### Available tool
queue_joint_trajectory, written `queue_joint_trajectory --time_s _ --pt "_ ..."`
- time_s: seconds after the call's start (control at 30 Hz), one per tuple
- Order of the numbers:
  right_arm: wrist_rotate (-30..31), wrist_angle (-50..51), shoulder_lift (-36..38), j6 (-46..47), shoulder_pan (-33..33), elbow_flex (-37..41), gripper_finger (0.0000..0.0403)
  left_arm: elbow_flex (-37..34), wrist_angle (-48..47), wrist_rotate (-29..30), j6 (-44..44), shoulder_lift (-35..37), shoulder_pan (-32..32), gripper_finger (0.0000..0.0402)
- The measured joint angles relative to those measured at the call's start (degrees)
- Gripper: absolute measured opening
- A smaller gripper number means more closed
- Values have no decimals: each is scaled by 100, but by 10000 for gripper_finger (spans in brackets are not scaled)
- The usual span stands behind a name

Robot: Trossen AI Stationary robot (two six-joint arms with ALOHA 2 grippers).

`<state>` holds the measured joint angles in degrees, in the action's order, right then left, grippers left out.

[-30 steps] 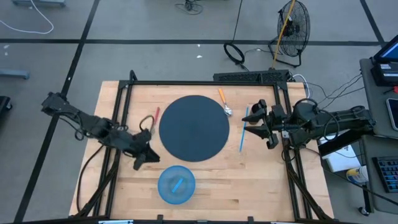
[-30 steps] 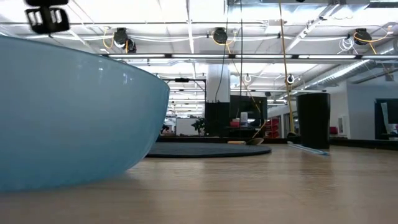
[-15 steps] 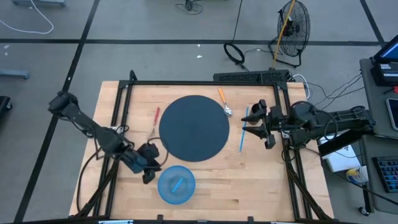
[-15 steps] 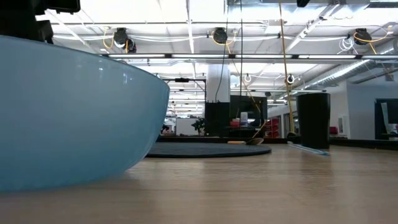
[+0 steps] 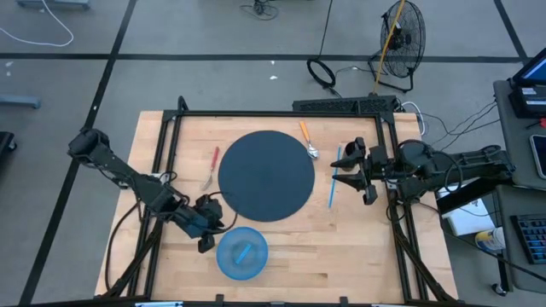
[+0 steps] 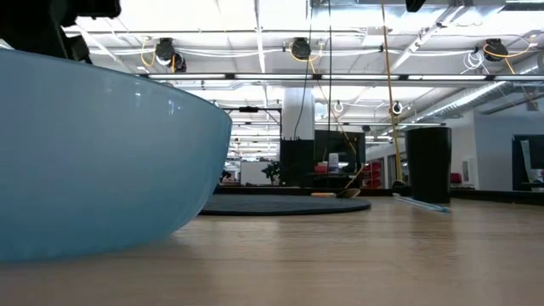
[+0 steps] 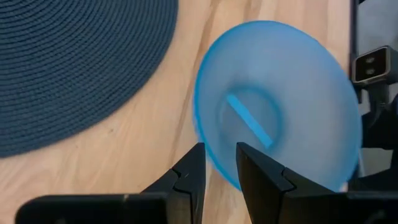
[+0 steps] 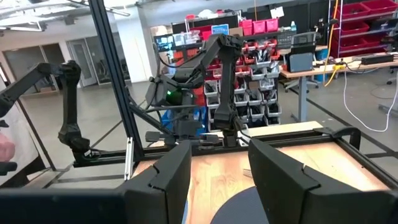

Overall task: Pick & Place Utensil
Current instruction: Put the blue bowl on the blue mat

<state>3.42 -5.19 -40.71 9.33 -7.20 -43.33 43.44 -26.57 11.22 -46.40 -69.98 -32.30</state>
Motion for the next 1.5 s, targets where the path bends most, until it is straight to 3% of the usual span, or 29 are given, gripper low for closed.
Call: queue_joint_trajectory --time_s 0.27,0.4,0.73,0.87,1.03,1.2,1.5 --pt "-17 -6 -23 27 2 0 155 0 351 -1015 468 -666 684 93" --pt "-20 -5 -23 39 2 0 155 -2 561 -1116 582 -795 830 96" --pt "-22 -4 -23 43 2 0 155 -2 538 -1172 622 -806 987 197" --pt "-22 -6 -23 27 2 0 155 -2 575 -1414 655 -901 971 212" --pt "-22 27 -21 6 2 0 155 1 651 -1777 724 -1233 892 193" --pt "-22 37 -23 19 2 2 155 1 693 -1763 669 -1334 898 163" --pt "-20 37 -23 6 4 4 155 -2 627 -1763 691 -1334 897 70"
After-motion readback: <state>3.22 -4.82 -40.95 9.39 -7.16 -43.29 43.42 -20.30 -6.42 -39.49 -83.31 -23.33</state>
